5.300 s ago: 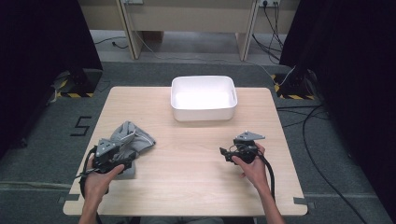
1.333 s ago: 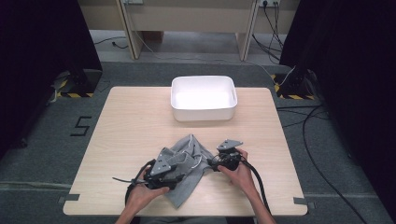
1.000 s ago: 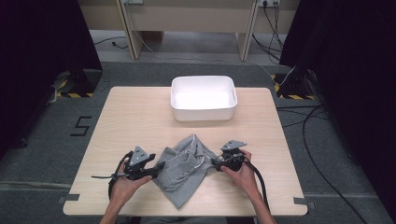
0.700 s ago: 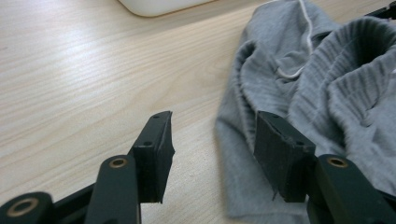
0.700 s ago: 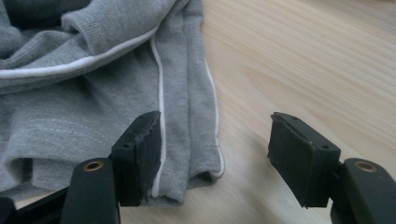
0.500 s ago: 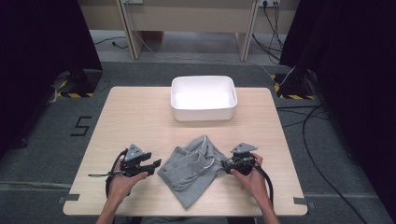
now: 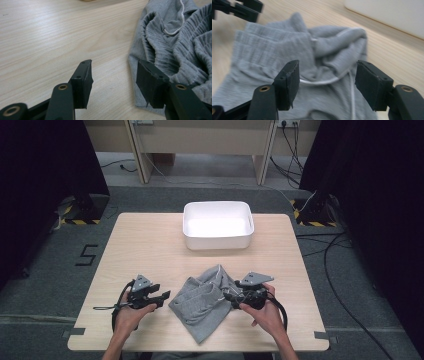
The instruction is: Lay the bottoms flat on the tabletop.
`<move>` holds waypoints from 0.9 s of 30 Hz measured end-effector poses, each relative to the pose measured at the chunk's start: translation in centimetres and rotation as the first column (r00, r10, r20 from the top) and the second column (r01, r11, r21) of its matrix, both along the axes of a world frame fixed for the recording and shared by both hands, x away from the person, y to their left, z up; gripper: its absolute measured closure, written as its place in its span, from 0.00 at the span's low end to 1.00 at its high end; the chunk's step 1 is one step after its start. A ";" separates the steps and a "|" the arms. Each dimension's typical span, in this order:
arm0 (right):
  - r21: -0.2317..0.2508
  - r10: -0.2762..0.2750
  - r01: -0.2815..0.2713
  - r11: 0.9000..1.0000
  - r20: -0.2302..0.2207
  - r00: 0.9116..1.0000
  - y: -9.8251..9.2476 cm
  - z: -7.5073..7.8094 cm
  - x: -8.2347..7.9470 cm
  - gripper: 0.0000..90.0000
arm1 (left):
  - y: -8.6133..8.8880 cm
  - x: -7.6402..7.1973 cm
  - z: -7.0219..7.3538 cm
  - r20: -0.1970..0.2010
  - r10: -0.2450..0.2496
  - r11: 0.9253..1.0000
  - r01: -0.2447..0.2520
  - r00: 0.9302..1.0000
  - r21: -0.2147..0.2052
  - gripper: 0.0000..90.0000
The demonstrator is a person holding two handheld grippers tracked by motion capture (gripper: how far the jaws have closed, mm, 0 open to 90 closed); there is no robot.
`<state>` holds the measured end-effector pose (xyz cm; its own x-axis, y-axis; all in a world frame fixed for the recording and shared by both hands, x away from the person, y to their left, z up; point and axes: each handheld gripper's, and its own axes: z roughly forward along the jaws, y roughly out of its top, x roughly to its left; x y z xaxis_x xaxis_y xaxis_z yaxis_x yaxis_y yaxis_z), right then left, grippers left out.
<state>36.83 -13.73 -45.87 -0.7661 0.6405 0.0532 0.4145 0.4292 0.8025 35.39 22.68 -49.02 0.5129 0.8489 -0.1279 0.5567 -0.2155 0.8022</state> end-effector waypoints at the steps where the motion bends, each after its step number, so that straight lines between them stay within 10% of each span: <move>1: 0.001 0.013 -0.013 1.000 -0.002 1.000 0.2 0.1 -0.1 0.45 | 0.1 0.0 0.0 -0.001 0.001 1.000 -0.001 1.000 0.003 0.51; 10: 0.001 0.098 -0.098 0.995 -0.022 0.995 3.1 -0.8 0.7 0.48 | 0.3 0.1 -0.1 -0.009 0.011 1.000 -0.011 1.000 0.003 0.51; 15: -0.009 0.122 -0.122 0.993 -0.012 0.992 3.9 -1.6 1.1 0.74 | 0.5 0.1 -0.2 -0.012 0.014 1.000 -0.014 1.000 0.006 0.50; 27: 0.172 0.083 -0.098 0.980 0.092 0.992 0.5 4.1 1.0 0.90 | 0.0 -0.1 0.1 -0.005 -0.006 1.000 0.006 1.000 0.010 0.50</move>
<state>37.87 -13.22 -41.76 -0.8273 0.5543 0.0915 0.3079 0.3111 0.8991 35.34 22.66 -48.92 0.5169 0.8473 -0.1221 0.5596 -0.2266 0.7972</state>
